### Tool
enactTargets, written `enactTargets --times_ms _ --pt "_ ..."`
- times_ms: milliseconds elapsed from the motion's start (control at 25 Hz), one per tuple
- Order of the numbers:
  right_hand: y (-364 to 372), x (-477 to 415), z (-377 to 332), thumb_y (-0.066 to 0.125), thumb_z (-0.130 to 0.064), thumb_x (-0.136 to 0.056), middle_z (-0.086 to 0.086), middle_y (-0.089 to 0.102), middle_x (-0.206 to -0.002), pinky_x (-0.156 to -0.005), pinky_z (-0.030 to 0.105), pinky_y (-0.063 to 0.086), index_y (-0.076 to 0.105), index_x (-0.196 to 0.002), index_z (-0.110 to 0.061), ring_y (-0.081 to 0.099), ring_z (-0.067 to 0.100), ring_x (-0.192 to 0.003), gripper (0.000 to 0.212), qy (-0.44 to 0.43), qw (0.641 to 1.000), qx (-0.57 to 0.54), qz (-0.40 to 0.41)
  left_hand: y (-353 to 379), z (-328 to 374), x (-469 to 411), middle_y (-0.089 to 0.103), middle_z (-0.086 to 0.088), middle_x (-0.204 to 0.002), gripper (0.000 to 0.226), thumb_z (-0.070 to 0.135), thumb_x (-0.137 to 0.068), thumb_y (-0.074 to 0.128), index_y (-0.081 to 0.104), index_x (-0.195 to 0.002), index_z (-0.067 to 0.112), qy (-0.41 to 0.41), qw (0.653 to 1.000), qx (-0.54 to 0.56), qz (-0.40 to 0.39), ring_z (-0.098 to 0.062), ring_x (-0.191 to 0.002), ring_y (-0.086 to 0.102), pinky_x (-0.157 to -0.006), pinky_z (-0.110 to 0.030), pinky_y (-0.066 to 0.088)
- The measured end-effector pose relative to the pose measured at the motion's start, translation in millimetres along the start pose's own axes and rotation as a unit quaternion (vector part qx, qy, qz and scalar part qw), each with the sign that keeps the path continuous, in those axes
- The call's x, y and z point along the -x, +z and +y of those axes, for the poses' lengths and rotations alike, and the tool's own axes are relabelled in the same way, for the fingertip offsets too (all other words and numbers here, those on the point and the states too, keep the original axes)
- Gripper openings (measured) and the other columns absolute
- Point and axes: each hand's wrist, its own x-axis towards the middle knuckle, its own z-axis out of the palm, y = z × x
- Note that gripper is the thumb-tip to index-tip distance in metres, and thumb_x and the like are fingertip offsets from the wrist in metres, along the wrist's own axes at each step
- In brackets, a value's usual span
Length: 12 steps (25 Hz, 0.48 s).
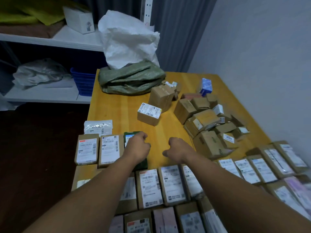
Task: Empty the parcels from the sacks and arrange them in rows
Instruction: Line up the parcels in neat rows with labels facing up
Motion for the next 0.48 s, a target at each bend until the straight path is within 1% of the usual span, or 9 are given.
enactTargets --times_ms 80,160,240,280,360,400,440,480 --pt "-12 7 24 0.061 -0.040 -0.093 0.014 0.051 -0.130 -0.078 0.035 0.042 0.050 -0.120 -0.013 0.055 0.030 -0.106 0.040 0.021 1.000 0.002 0.018 17 21 8 0.060 -0.007 -0.125 0.041 0.010 -0.092 0.058 0.054 -0.133 0.010 -0.002 1.000 0.016 -0.014 -0.025 -0.104 0.059 -0.084 -0.032 0.050" --pt "-21 10 48 0.060 -0.040 -0.092 0.015 0.053 -0.125 -0.078 0.036 0.046 0.050 -0.118 -0.012 0.056 0.033 -0.106 0.039 0.033 0.999 0.003 0.028 37 37 12 0.060 -0.008 -0.120 0.039 0.010 -0.092 0.059 0.052 -0.131 0.008 -0.010 1.000 0.014 -0.023 -0.026 -0.101 0.058 -0.084 -0.034 0.048" --pt "-26 8 73 0.059 -0.039 -0.091 0.015 0.055 -0.116 -0.079 0.039 0.050 0.049 -0.107 -0.013 0.058 0.034 -0.099 0.032 0.037 0.999 0.000 0.031 58 49 10 0.057 -0.008 -0.123 0.042 0.011 -0.092 0.058 0.049 -0.134 0.008 -0.030 0.999 0.015 -0.031 -0.025 -0.101 0.056 -0.079 -0.029 0.045" --pt "-29 6 89 0.059 -0.038 -0.090 0.014 0.056 -0.112 -0.076 0.039 0.051 0.049 -0.102 -0.013 0.059 0.034 -0.096 0.029 0.041 0.999 -0.008 0.033 69 57 9 0.057 -0.008 -0.124 0.044 0.011 -0.093 0.058 0.048 -0.136 0.008 -0.041 0.998 0.014 -0.035 -0.024 -0.101 0.055 -0.078 -0.027 0.043" --pt "-34 1 117 0.060 -0.034 -0.088 0.015 0.057 -0.106 -0.069 0.035 0.046 0.048 -0.093 -0.013 0.060 0.036 -0.095 0.025 0.049 0.998 -0.023 0.044 93 69 4 0.056 -0.007 -0.116 0.046 0.010 -0.093 0.057 0.046 -0.137 0.006 -0.059 0.997 0.018 -0.038 -0.024 -0.098 0.054 -0.077 -0.028 0.043" --pt "-37 -3 135 0.059 -0.031 -0.087 0.017 0.057 -0.108 -0.069 0.034 0.043 0.049 -0.091 -0.012 0.060 0.037 -0.099 0.022 0.054 0.997 -0.028 0.046 108 76 2 0.056 -0.006 -0.111 0.047 0.010 -0.092 0.057 0.045 -0.137 0.005 -0.067 0.997 0.018 -0.038 -0.023 -0.096 0.054 -0.077 -0.030 0.044" --pt "-38 -7 152 0.058 -0.028 -0.088 0.019 0.056 -0.113 -0.074 0.034 0.044 0.051 -0.096 -0.010 0.059 0.038 -0.105 0.020 0.059 0.997 -0.030 0.045 122 84 1 0.055 -0.004 -0.107 0.048 0.010 -0.092 0.057 0.045 -0.138 0.005 -0.073 0.996 0.014 -0.040 -0.023 -0.095 0.054 -0.079 -0.032 0.046" --pt "-40 -12 169 0.057 -0.024 -0.088 0.022 0.054 -0.122 -0.082 0.036 0.045 0.054 -0.106 -0.008 0.056 0.039 -0.113 0.024 0.063 0.997 -0.033 0.042 138 91 -2 0.054 -0.003 -0.106 0.049 0.010 -0.092 0.056 0.044 -0.140 0.006 -0.076 0.996 0.009 -0.041 -0.023 -0.095 0.055 -0.081 -0.034 0.048"
